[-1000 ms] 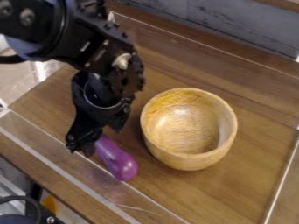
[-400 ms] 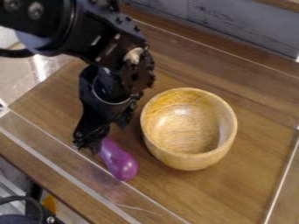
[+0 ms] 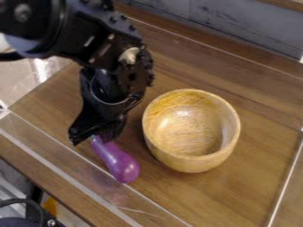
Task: Remove the purple eggplant from inside the brown bowl and put it on the table
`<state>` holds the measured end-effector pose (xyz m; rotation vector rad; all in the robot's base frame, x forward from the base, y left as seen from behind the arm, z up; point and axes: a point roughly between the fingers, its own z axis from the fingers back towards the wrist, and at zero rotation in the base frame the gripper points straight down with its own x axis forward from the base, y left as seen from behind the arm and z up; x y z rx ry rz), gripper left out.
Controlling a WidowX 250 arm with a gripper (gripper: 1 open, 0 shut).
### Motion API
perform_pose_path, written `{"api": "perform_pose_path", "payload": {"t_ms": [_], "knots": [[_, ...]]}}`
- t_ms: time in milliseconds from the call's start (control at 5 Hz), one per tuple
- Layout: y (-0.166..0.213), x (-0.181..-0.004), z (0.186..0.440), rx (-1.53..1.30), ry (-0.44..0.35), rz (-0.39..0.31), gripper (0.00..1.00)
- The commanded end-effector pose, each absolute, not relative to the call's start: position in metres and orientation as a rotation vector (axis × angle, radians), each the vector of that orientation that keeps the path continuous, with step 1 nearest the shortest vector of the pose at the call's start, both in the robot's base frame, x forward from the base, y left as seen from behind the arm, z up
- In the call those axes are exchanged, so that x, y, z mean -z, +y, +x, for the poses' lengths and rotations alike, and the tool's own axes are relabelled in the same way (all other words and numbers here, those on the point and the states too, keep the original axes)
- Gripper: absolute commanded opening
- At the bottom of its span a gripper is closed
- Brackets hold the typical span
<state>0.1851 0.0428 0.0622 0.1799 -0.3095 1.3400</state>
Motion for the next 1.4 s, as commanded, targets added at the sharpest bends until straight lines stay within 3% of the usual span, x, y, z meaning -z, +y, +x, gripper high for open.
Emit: {"api": "perform_pose_path", "payload": {"t_ms": [0,400,600,800,1200], "knots": [[0.043,-0.065,0.184,-1.315,-0.337,0.17,0.0],[0.038,-0.066,0.179,-1.326,-0.34,0.188,0.0],[0.035,-0.069,0.18,-1.362,-0.339,0.202,1.0],[0.031,-0.072,0.183,-1.382,-0.34,0.214,0.0],[0.023,-0.07,0.185,-1.443,-0.342,0.242,0.0]]}}
